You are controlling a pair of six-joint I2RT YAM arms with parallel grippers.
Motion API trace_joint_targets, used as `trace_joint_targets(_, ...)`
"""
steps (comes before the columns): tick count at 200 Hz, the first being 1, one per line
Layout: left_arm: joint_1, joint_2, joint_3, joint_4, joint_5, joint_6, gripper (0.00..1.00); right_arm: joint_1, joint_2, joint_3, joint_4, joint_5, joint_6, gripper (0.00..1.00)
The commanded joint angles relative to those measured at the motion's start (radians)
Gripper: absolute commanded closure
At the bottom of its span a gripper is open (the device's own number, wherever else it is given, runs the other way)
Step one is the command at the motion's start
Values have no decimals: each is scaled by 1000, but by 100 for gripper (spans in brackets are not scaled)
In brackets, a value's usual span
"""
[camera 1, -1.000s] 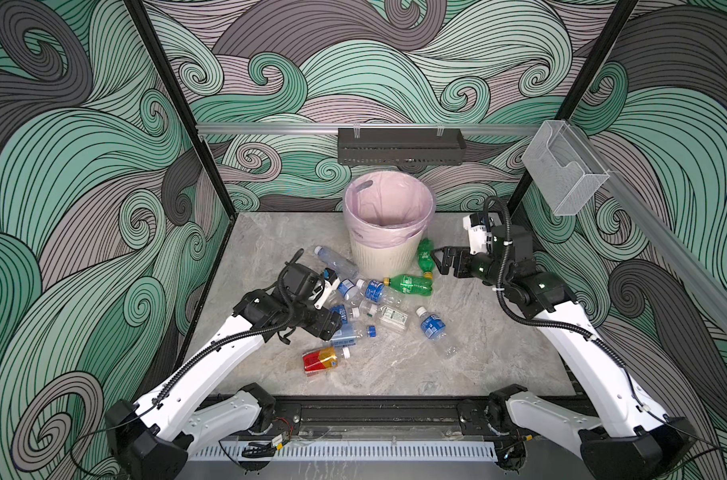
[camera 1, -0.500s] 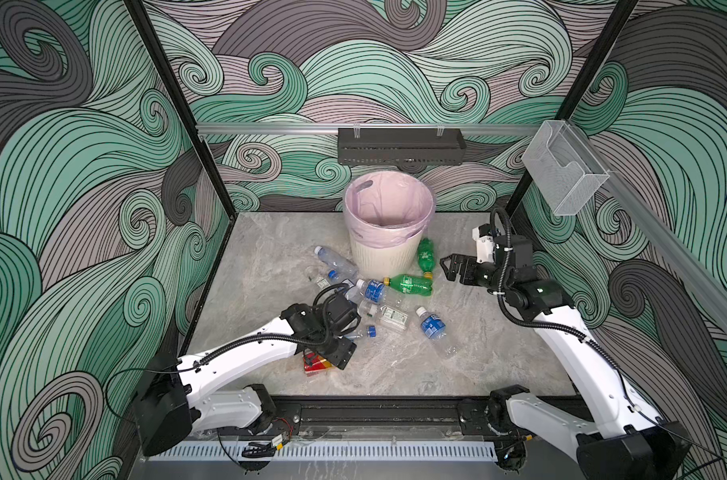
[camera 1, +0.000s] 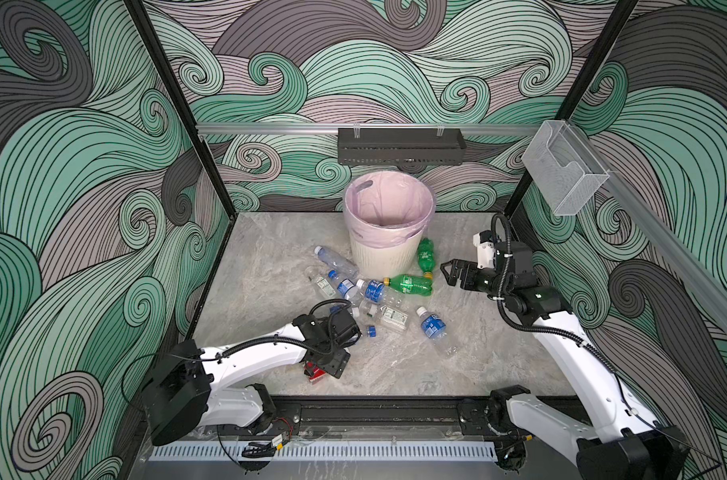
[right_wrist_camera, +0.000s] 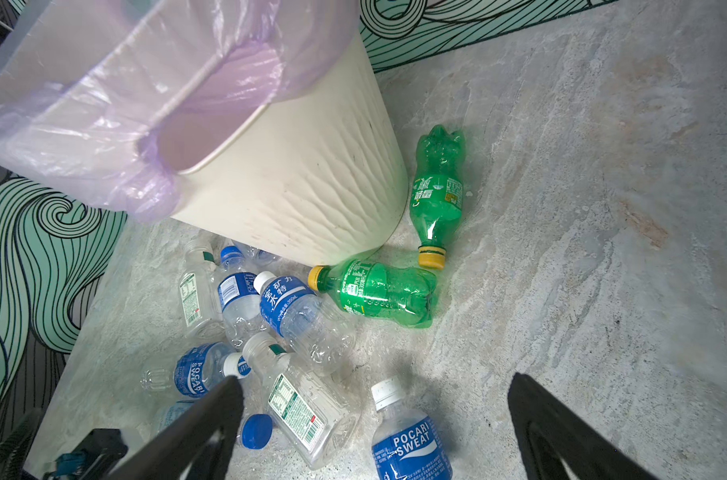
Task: Throw the plastic bottles in the bin
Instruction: 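Grasp the red-and-yellow bottle with the left gripper while the right gripper withdraws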
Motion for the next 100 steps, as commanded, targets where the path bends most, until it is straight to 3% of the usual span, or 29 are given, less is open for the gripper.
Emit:
trace_joint_targets(1,-19,12,-7,30,55,-5,19,-12,-27,-19,16,-11,7,0)
trace_joint_targets(66,-54,-26,-80,86,137,-64,21,-26,-35,-31,11,-15,15,0)
trace_joint_targets(100,-57,8,-67,96,118,-64,34,-28,-23,-29,10,-15,16,0)
